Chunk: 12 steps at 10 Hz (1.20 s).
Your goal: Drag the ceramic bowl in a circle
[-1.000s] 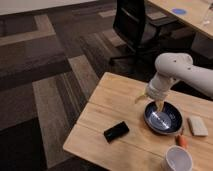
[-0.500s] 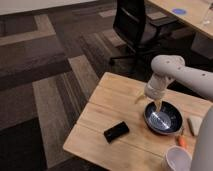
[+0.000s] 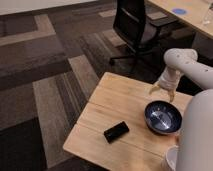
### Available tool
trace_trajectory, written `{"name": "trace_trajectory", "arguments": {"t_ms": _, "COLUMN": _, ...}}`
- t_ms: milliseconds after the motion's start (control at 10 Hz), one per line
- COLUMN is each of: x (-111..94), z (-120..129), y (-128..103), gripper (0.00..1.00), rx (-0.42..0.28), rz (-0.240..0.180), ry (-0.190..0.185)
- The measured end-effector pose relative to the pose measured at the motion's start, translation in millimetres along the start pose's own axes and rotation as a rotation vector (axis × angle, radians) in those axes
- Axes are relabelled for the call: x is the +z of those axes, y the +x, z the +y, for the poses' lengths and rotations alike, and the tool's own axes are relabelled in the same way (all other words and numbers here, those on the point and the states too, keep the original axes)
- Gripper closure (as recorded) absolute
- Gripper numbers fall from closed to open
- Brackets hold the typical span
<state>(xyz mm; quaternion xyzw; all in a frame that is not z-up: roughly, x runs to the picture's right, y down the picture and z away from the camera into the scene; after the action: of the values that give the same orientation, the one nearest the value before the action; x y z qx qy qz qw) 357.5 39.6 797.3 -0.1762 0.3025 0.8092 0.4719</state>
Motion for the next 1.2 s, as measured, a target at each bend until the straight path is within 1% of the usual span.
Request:
{"name": "trace_trajectory", "arguments": {"t_ms": 100, "x": -5, "z": -24, "y": -5, "gripper": 0.35, "rx": 0.030, "rz": -0.018, "ry": 0.027}}
{"name": "trace_trajectory", "arguments": {"t_ms": 200, "x": -15, "z": -43, "y": -6, "gripper": 0.35, "rx": 0.060, "rz": -0.037, "ry": 0.046}}
{"name": "trace_trajectory", "arguments": {"t_ms": 300, "x": -21, "z": -69, "y": -2, "gripper": 0.35, "rx": 0.113, "rz": -0.060, "ry": 0.065}}
{"name": "trace_trajectory", "arguments": {"t_ms": 400, "x": -23, "z": -88, "y": 6, "gripper": 0.35, "rx": 0.162, "rz": -0.071, "ry": 0.078}}
{"name": "trace_trajectory", "arguments": {"t_ms": 500, "x": -24, "z": -120, "y": 26, "gripper": 0.35, "rx": 0.242, "rz": -0.080, "ry": 0.103}}
{"name": "trace_trajectory", "arguments": {"t_ms": 600, "x": -25, "z": -143, "y": 51, "gripper": 0.35, "rx": 0.305, "rz": -0.075, "ry": 0.126}}
{"name": "trace_trajectory", "arguments": {"t_ms": 700, "x": -27, "z": -152, "y": 64, "gripper": 0.35, "rx": 0.332, "rz": -0.070, "ry": 0.137}}
{"name": "trace_trajectory", "arguments": {"t_ms": 800, "x": -30, "z": -161, "y": 93, "gripper": 0.35, "rx": 0.373, "rz": -0.062, "ry": 0.154}}
{"name": "trace_trajectory", "arguments": {"t_ms": 900, "x": -34, "z": -157, "y": 117, "gripper": 0.35, "rx": 0.386, "rz": -0.052, "ry": 0.163}}
{"name": "trace_trajectory", "arguments": {"t_ms": 1000, "x": -40, "z": -138, "y": 148, "gripper": 0.35, "rx": 0.386, "rz": -0.026, "ry": 0.164}}
{"name": "trace_trajectory", "arguments": {"t_ms": 1100, "x": -44, "z": -118, "y": 174, "gripper": 0.35, "rx": 0.375, "rz": 0.010, "ry": 0.165}}
{"name": "trace_trajectory", "arguments": {"t_ms": 1200, "x": -46, "z": -94, "y": 201, "gripper": 0.35, "rx": 0.347, "rz": 0.064, "ry": 0.160}}
